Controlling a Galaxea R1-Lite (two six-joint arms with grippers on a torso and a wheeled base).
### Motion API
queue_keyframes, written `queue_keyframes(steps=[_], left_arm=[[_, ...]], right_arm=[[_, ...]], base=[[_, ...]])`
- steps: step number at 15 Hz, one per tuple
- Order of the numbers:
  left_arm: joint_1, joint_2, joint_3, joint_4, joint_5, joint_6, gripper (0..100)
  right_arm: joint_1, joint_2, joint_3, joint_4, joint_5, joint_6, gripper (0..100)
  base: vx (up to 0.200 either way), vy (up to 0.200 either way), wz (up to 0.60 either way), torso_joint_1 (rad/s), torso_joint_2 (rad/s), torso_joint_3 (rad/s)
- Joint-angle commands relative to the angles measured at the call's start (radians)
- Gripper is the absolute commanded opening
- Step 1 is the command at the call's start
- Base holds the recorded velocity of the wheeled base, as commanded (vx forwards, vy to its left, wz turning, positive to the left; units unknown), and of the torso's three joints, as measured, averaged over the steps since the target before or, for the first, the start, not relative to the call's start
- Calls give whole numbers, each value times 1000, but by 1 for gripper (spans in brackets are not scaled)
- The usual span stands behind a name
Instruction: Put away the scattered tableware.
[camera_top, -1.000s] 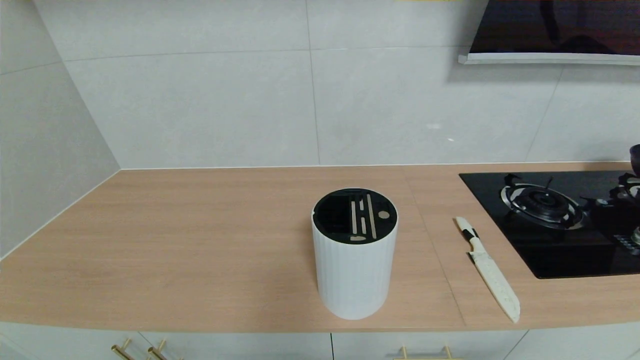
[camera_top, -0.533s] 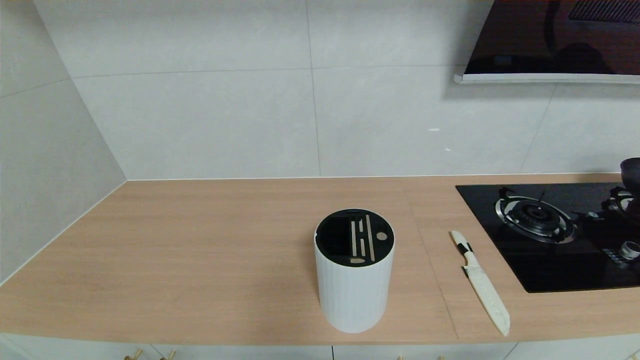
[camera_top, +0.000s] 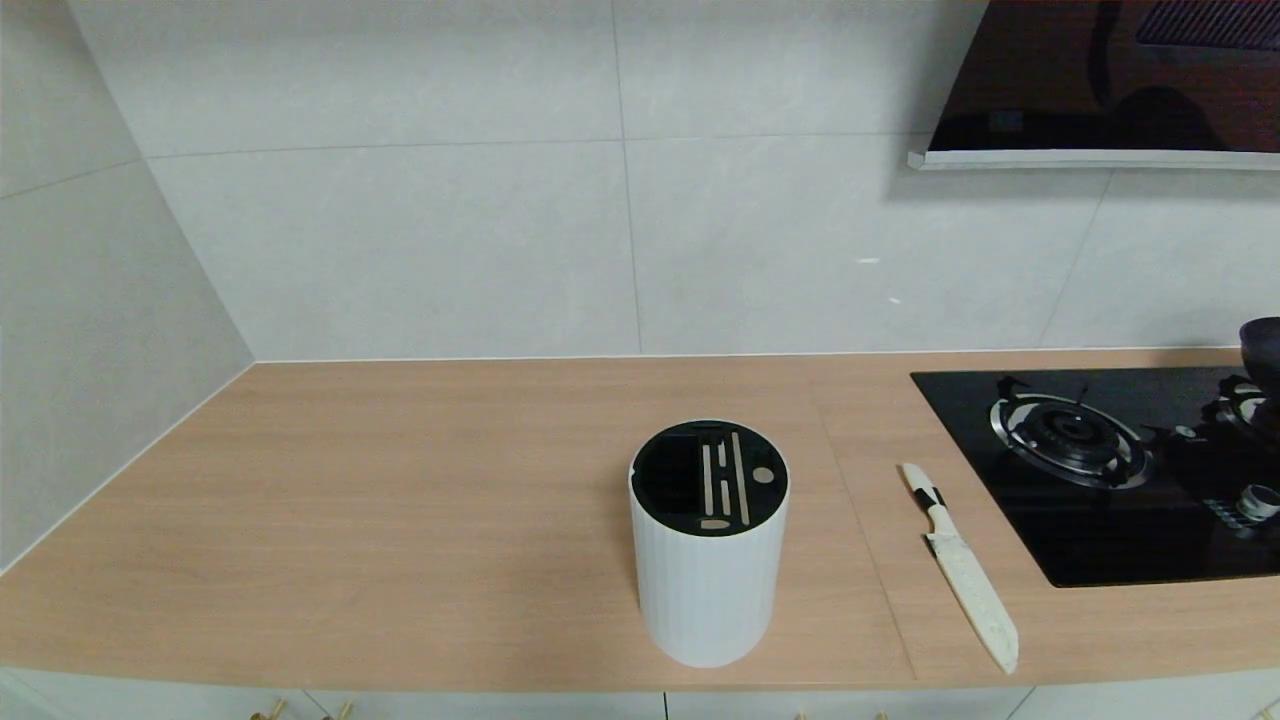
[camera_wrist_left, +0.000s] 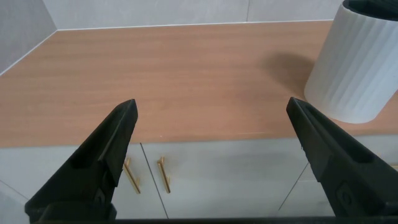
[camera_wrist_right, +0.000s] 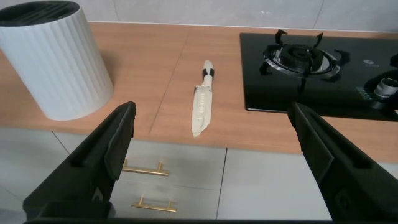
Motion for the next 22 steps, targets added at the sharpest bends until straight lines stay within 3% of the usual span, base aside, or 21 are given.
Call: queue_keyframes(steps=[1, 5, 7, 13, 18, 19, 22], left_arm=[[0, 0, 0, 0, 0, -1, 100], [0, 0, 0, 0, 0, 1, 100], [0, 0, 0, 0, 0, 1, 100], [0, 0, 0, 0, 0, 4, 100], [0, 0, 0, 0, 0, 3, 100], [0, 0, 0, 0, 0, 3, 100], [0, 0, 0, 0, 0, 3, 100]], right_arm=[[0, 1, 0, -1, 0, -2, 100], [0, 1, -3, -5, 0, -20, 100], [8, 46, -147, -36, 46, 6, 100], [10, 497, -268, -42, 72, 4, 100], [102, 974, -357, -168, 66, 10, 100], [103, 978, -357, -171, 65, 10, 100], [152, 1216, -426, -215, 3, 12, 100]], base=[[0, 0, 0, 0, 0, 0], [0, 0, 0, 0, 0, 0], [0, 0, 0, 0, 0, 0], [0, 0, 0, 0, 0, 0], [0, 0, 0, 0, 0, 0], [0, 0, 0, 0, 0, 0], [0, 0, 0, 0, 0, 0]])
